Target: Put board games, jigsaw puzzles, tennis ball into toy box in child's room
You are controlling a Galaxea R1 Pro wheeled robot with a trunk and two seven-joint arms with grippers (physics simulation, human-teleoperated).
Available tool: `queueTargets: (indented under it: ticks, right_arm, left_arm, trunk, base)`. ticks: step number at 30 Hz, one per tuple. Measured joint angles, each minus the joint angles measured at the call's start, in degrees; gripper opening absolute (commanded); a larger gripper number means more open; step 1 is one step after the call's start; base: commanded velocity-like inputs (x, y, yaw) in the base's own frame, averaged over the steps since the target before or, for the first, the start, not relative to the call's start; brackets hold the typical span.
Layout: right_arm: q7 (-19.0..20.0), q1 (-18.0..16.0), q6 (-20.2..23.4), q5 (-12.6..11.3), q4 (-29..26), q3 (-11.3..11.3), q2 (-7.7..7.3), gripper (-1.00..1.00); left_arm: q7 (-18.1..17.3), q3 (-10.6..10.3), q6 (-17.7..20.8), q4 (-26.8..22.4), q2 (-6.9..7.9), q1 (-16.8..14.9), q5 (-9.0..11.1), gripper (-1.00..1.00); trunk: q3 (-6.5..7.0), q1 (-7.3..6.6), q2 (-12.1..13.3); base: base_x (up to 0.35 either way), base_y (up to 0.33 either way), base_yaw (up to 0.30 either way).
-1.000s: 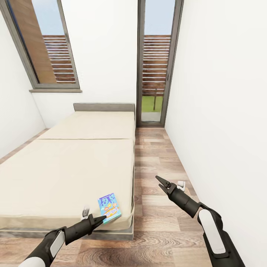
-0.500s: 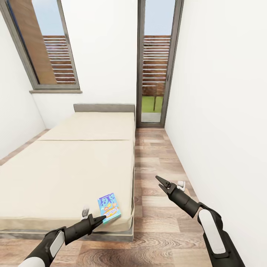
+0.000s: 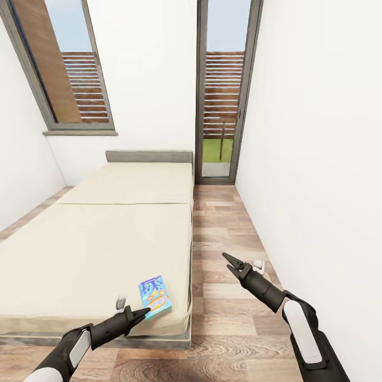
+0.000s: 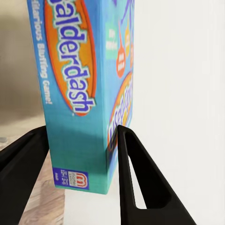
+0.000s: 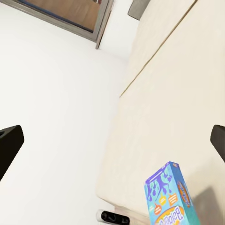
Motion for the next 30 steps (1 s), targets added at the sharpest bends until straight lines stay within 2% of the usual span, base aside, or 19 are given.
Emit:
queueTargets:
  ticks: [5, 7, 10, 11, 13, 14, 19, 25, 30]
  right_arm:
    - [0.0, 0.0, 0.0, 0.0, 0.2, 0.0, 0.04, 1.0]
    - [0.0, 0.0, 0.0, 0.0, 0.6, 0.0, 0.06, 1.0]
    - [0.0, 0.1, 0.0, 0.0, 1.2, 0.0, 0.05, 1.0]
    - [-0.1, 0.1, 0.1, 0.0, 1.3, 0.1, 0.0, 1.0]
    - [-0.1, 0.1, 0.1, 0.0, 1.5, 0.1, -0.1, 1.0]
    - [-0.1, 0.1, 0.1, 0.1, 1.7, 0.2, -0.14, 1.0]
    - [-0.6, 0.0, 0.4, 0.3, 3.1, 0.3, -0.26, 1.0]
    - [-6.8, -0.2, 0.4, 2.1, 3.9, 0.3, -0.29, 1.0]
    - [-11.0, -0.3, 0.5, 2.3, 3.9, 0.3, -0.22, 1.0]
  left_arm:
    - [-2.0, -0.1, 0.4, -0.2, 1.04, 0.0, 0.0, -1.0]
    - [-4.0, -0.3, 1.3, -0.3, 1.98, -0.1, -0.1, -1.0]
    - [-7.5, -0.4, 5.2, -2.3, 4.3, -0.2, -0.1, -1.0]
    - [-8.8, -0.5, 7.0, -3.9, 5.39, -0.2, 0.0, -1.0]
    - [-10.2, -0.6, 8.5, -5.8, 6.5, -0.2, -0.1, -1.0]
    - [-11.5, -0.6, 9.8, -7.7, 7.5, -0.1, 0.0, -1.0]
    - [-14.6, -1.6, 13.5, -12.7, 9.72, 0.0, -0.3, -1.0]
    - [-16.2, -4.7, 19.6, -19.9, 13.12, 0.1, -0.2, -1.0]
    - [-18.3, -5.6, 22.5, -23.4, 16.26, 0.1, -0.1, -1.0]
  trunk:
    - [0.0, 0.0, 0.0]
    - [0.0, 0.0, 0.0]
    - [0.0, 0.0, 0.0]
    - [0.18, -0.22, 0.4]
    - [0.54, -0.65, 1.2]
    - [0.72, -0.87, 1.6]
    - [1.61, -1.97, 3.6]
    - [2.7, -3.29, 6.0]
    - [3.59, -4.39, 8.0]
  base:
    - [0.0, 0.0, 0.0]
    - [0.0, 0.0, 0.0]
    - [0.0, 0.0, 0.0]
    - [0.0, 0.0, 0.0]
    - [0.0, 0.0, 0.0]
    - [0.0, 0.0, 0.0]
    - [0.0, 0.0, 0.0]
    - [0.0, 0.0, 0.0]
    - [0.0, 0.0, 0.0]
